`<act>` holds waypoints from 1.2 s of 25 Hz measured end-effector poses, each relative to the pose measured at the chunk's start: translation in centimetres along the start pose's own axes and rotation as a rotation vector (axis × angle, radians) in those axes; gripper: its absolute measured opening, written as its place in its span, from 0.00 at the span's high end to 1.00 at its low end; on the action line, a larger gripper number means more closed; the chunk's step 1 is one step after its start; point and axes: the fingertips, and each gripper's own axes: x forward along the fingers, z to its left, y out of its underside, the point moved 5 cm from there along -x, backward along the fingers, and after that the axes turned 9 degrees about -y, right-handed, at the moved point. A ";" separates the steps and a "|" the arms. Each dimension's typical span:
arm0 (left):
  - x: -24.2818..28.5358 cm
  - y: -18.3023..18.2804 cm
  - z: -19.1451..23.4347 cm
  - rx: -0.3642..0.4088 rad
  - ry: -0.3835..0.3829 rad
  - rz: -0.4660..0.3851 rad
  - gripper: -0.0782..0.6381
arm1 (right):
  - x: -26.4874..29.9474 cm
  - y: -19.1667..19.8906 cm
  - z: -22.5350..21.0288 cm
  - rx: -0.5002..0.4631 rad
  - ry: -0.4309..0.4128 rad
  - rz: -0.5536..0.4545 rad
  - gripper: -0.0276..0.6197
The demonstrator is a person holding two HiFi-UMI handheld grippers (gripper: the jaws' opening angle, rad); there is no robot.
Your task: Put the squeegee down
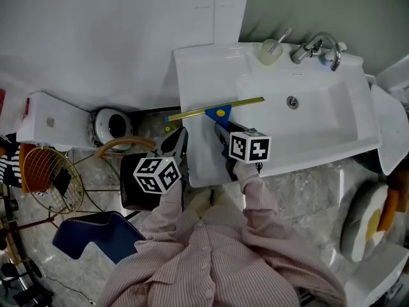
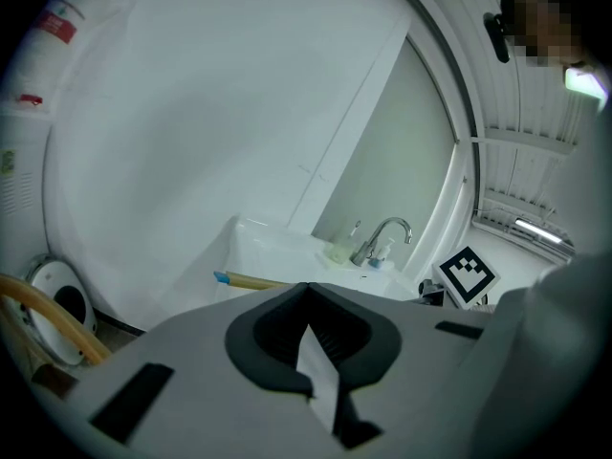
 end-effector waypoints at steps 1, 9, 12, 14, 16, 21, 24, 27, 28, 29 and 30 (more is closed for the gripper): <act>0.1 0.1 0.1 -0.002 -0.001 0.004 0.89 | 0.2 0.1 -0.1 0.000 0.004 0.007 0.75; 0.5 0.7 0.6 -0.013 -0.006 0.027 0.89 | 1.0 1.0 -0.7 -0.007 0.044 0.056 0.75; 0.6 0.8 0.6 -0.015 -0.006 0.029 0.89 | 1.2 1.4 -0.8 -0.008 0.049 0.071 0.75; 0.5 0.9 0.6 -0.015 -0.007 0.031 0.89 | 1.2 1.8 -0.9 -0.007 0.052 0.078 0.75; 0.5 1.0 0.6 -0.015 -0.007 0.033 0.89 | 1.2 1.9 -0.9 -0.003 0.052 0.078 0.75; 0.2 1.2 0.5 -0.018 -0.006 0.035 0.89 | 1.3 2.2 -0.9 -0.004 0.064 0.084 0.75; 0.1 1.3 0.5 -0.020 -0.008 0.033 0.89 | 1.4 2.3 -0.9 -0.010 0.079 0.100 0.75; -0.1 1.3 0.3 -0.019 -0.008 0.030 0.89 | 1.3 2.4 -0.9 -0.021 0.091 0.107 0.75; -0.2 1.3 0.3 -0.018 -0.006 0.028 0.89 | 1.3 2.4 -0.9 -0.025 0.093 0.107 0.75; -0.2 1.3 0.2 -0.018 -0.005 0.027 0.89 | 1.4 2.4 -0.9 -0.032 0.096 0.108 0.75; -0.2 1.2 0.2 -0.017 -0.004 0.026 0.89 | 1.4 2.4 -0.9 -0.041 0.099 0.111 0.75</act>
